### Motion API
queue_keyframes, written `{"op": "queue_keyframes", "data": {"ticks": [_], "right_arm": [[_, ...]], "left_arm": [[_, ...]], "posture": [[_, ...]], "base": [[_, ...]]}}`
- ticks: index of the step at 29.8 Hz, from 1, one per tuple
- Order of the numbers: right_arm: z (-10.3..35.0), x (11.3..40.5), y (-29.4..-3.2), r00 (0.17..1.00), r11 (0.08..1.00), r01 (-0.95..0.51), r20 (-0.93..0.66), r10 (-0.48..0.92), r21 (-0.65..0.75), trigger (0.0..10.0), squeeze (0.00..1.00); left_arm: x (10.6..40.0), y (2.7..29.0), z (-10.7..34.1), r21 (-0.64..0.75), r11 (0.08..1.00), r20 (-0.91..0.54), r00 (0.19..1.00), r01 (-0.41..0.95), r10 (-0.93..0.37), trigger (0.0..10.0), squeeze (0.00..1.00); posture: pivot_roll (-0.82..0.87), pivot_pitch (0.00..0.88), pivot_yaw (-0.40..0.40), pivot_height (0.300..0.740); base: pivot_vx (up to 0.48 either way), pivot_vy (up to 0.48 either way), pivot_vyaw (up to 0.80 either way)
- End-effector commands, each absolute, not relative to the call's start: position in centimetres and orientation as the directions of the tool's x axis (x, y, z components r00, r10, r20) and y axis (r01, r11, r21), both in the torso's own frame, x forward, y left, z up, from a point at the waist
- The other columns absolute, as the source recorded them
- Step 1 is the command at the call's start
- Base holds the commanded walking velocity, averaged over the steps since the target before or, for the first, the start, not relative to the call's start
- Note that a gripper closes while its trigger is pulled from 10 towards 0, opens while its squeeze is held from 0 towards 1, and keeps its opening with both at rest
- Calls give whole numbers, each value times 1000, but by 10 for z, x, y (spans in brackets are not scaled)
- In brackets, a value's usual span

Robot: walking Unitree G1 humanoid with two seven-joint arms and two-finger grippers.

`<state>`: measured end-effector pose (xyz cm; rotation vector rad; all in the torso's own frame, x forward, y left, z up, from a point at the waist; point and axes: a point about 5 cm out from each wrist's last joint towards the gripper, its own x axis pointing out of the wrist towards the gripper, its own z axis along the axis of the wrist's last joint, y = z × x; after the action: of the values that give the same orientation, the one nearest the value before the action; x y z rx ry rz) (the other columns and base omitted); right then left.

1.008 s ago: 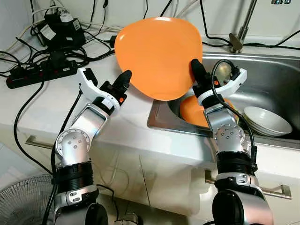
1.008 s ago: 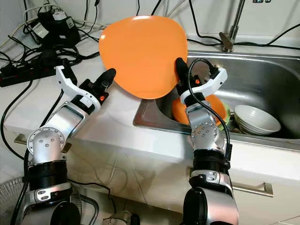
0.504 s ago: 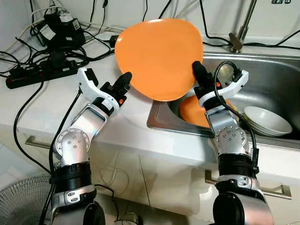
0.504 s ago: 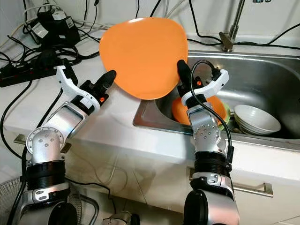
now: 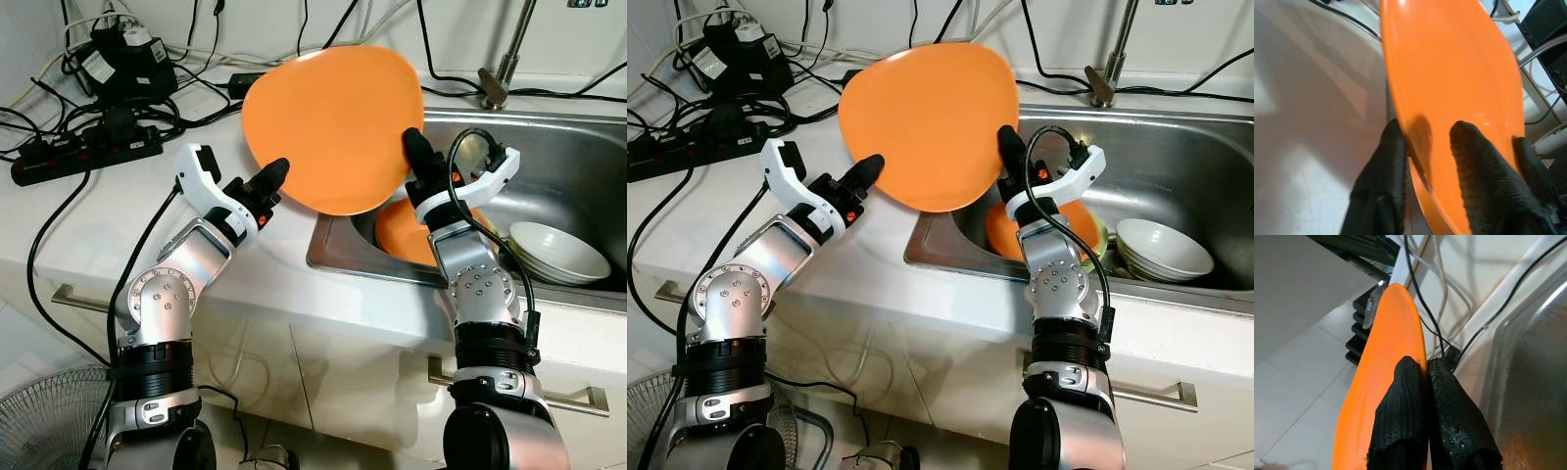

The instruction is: Kitchen organization

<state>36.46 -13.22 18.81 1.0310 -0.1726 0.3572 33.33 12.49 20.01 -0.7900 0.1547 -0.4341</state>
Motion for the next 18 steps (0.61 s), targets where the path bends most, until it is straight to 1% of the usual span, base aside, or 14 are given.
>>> {"op": "queue_keyframes", "data": {"ticks": [1,3,6,9,10,11,14,15,18], "right_arm": [[201,368,-128,919,442,-394,341,197,806,0,0],[202,369,-130,924,437,-382,338,178,815,0,0],[203,372,-137,938,405,-346,328,115,846,0,0],[205,374,-142,942,397,-331,322,92,856,0,0],[206,375,-142,942,392,-332,324,88,858,0,0],[207,375,-143,941,385,-334,328,83,861,0,0],[209,376,-145,941,377,-332,332,68,864,0,0],[211,378,-151,944,372,-316,330,28,873,0,0],[213,380,-158,946,364,-297,324,-13,883,0,0]], "left_arm": [[331,118,207,-698,612,54,879,372,-473,10000,1000],[331,118,208,-697,612,55,878,374,-475,10000,1000],[331,117,208,-695,611,56,876,379,-480,10000,1000],[331,117,208,-689,617,54,875,381,-480,10000,1000],[331,117,208,-684,624,49,877,378,-478,10000,788],[331,117,208,-680,630,45,879,375,-475,10000,0],[331,117,207,-677,634,41,879,374,-474,10000,0],[330,116,207,-678,629,45,875,381,-482,10000,0],[330,116,207,-677,627,46,872,386,-488,10000,0]], "posture": [[159,31,123,740],[158,30,123,740],[157,28,125,740],[157,27,123,740],[157,27,123,740],[159,27,123,740],[157,27,123,740],[157,26,123,740],[157,26,123,740]], "base": [[0,0,0],[0,0,0],[0,0,0],[0,0,0],[0,0,0],[0,0,0],[0,0,0],[0,0,0],[0,0,0]]}}
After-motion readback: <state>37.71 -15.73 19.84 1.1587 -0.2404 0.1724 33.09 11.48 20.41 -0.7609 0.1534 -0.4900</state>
